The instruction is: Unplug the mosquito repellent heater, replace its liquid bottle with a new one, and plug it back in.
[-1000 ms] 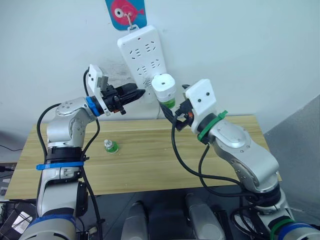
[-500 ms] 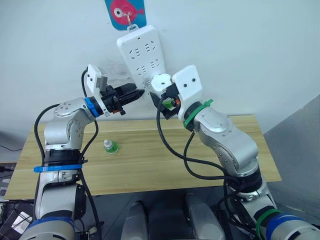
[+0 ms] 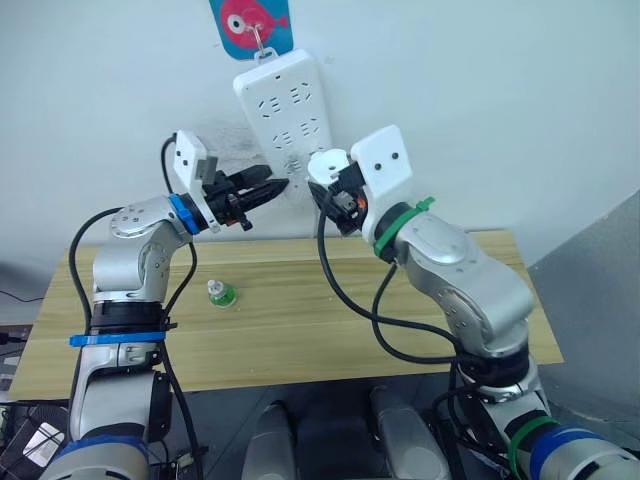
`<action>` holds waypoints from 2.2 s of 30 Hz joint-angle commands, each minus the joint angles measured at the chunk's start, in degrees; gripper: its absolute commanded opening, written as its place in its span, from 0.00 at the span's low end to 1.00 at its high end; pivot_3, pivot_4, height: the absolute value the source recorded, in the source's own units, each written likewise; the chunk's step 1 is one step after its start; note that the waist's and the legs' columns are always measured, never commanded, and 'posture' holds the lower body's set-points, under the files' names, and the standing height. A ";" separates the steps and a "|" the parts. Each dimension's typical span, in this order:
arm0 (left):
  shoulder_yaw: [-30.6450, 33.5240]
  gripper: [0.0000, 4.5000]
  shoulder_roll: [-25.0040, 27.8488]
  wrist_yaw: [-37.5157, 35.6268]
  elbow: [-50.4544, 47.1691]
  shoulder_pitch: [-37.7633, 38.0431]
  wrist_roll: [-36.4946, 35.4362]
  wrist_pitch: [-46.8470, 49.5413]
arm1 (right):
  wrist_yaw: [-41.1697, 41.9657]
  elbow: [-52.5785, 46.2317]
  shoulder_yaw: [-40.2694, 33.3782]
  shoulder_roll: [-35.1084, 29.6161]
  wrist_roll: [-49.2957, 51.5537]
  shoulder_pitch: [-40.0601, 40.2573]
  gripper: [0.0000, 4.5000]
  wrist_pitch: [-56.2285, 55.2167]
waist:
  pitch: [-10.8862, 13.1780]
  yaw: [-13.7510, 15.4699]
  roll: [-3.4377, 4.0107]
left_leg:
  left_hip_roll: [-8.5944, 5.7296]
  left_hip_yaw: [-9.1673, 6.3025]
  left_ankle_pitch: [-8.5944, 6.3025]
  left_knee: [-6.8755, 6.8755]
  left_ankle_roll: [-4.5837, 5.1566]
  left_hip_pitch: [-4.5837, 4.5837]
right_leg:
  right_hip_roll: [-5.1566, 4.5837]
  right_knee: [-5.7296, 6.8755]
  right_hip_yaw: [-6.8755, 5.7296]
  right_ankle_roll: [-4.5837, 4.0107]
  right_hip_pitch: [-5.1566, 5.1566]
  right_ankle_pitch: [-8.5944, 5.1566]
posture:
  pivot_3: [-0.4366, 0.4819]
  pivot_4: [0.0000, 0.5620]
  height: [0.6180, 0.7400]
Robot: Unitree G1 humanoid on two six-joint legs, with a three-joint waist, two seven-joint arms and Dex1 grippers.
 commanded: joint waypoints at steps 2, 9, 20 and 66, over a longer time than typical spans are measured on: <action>1.01 0.29 0.65 4.25 0.18 2.65 2.76 -2.37 | 2.29 -8.36 -1.79 -1.81 2.12 2.32 0.66 0.57 | 0.01 -0.14 0.02 | 0.01 0.00 0.01 0.03 0.00 0.04 | 0.00 0.09 -0.01 0.03 0.00 -0.02 | 0.23 0.52 1.00; 3.77 0.37 2.60 5.19 -12.54 16.79 0.26 -1.75 | 1.75 -8.20 -9.57 1.76 4.68 8.95 0.66 -3.77 | -0.01 -1.51 -0.01 | 0.06 0.18 0.02 0.00 0.00 0.38 | 0.04 0.16 0.25 0.24 0.12 -0.15 | 0.24 0.51 1.00; 0.12 1.00 -0.27 8.21 -37.46 39.44 -0.33 -3.39 | 2.57 -6.65 -18.86 7.77 13.60 12.73 0.66 -5.14 | 0.04 -0.09 0.08 | 0.05 0.41 0.02 -0.18 -0.02 -0.29 | -0.04 0.13 0.39 -0.04 -0.71 0.02 | 0.28 0.49 1.00; -14.42 0.49 -19.68 20.34 -36.22 26.61 6.49 -15.24 | -30.32 -1.10 -18.34 -1.87 73.17 16.07 0.66 -15.73 | 0.04 -0.25 0.10 | 0.02 0.36 0.02 0.08 0.01 -0.42 | 0.05 0.16 0.39 0.22 -0.69 -0.09 | 0.25 0.48 1.00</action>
